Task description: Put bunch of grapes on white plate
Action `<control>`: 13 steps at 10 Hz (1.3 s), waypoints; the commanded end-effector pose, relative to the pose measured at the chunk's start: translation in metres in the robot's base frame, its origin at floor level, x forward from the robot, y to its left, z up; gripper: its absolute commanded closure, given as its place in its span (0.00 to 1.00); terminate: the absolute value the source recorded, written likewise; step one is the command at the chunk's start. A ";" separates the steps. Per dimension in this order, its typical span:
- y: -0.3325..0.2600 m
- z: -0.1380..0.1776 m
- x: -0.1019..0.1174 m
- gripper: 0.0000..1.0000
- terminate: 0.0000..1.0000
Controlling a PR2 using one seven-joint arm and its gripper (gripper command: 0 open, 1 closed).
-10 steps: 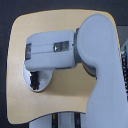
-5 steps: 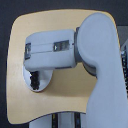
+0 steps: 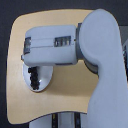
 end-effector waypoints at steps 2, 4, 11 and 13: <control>-0.003 0.066 0.029 0.00 0.00; -0.004 0.094 0.039 0.00 0.00; -0.045 0.124 0.040 0.00 0.00; -0.113 0.131 0.057 0.00 0.00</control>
